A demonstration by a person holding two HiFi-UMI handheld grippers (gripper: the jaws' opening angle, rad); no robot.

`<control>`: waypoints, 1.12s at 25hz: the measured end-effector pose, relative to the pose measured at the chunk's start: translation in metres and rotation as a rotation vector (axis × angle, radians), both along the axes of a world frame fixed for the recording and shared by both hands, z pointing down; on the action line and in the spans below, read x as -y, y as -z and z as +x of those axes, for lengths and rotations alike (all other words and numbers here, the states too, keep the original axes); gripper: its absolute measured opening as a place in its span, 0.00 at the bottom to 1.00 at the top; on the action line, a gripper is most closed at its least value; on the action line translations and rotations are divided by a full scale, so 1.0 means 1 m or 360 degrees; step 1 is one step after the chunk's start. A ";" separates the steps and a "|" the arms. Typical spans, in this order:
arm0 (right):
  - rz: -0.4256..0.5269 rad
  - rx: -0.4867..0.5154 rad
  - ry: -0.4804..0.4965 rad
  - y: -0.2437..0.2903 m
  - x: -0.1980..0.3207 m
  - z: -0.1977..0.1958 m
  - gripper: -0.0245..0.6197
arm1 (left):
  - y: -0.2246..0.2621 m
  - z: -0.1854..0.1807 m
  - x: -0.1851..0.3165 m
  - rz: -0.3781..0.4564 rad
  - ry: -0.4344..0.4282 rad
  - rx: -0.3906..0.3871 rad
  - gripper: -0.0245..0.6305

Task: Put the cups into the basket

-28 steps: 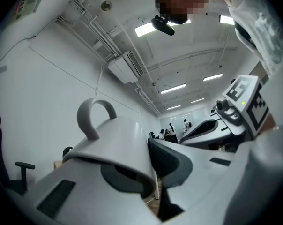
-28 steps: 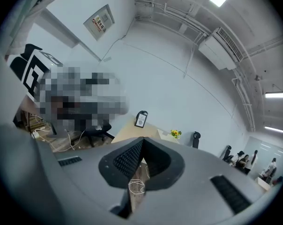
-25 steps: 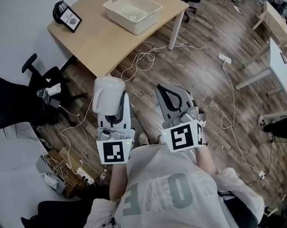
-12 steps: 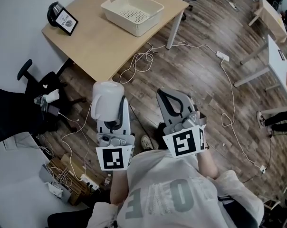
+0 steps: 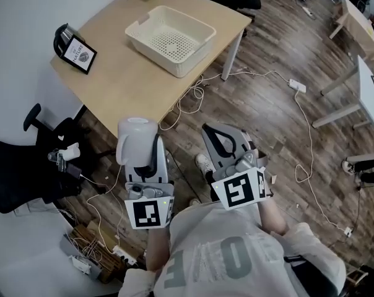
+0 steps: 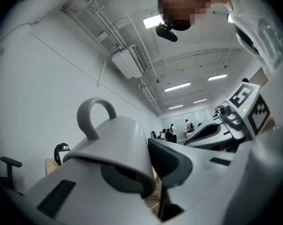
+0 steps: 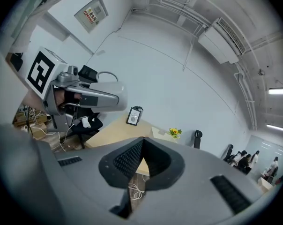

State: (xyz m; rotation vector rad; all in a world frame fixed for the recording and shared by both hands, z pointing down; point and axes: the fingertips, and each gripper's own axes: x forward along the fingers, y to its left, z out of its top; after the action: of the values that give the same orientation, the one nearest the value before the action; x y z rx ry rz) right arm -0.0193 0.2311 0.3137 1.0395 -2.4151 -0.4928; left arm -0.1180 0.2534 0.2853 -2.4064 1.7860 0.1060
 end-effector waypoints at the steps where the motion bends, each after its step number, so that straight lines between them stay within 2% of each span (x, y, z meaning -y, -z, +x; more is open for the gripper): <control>1: 0.0001 0.0006 0.0002 0.002 0.017 0.003 0.04 | 0.004 0.002 0.018 0.0015 -0.0001 0.0008 0.12; 5: -0.0013 0.0012 0.0027 0.004 0.079 0.013 0.04 | 0.017 0.014 0.083 0.0055 0.0034 0.0055 0.12; 9: -0.0011 -0.0009 0.0058 0.000 0.126 0.024 0.04 | 0.015 0.021 0.136 0.0069 0.0064 0.0043 0.12; 16: -0.0042 0.0055 0.0075 0.000 0.172 0.029 0.04 | 0.022 0.021 0.183 0.0040 0.0085 0.0084 0.12; 22: -0.0025 0.0083 0.0055 0.002 0.213 0.023 0.04 | 0.013 0.017 0.246 -0.0168 -0.0027 0.0158 0.12; 28: -0.0013 0.0104 0.0061 0.010 0.277 0.016 0.04 | 0.022 0.016 0.301 -0.0137 -0.0048 0.0103 0.12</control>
State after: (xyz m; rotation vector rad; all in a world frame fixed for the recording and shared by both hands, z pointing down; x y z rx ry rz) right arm -0.0035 -0.0459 0.3033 1.0224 -2.4966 -0.4688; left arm -0.1021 -0.0474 0.2631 -2.4654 1.7613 -0.0462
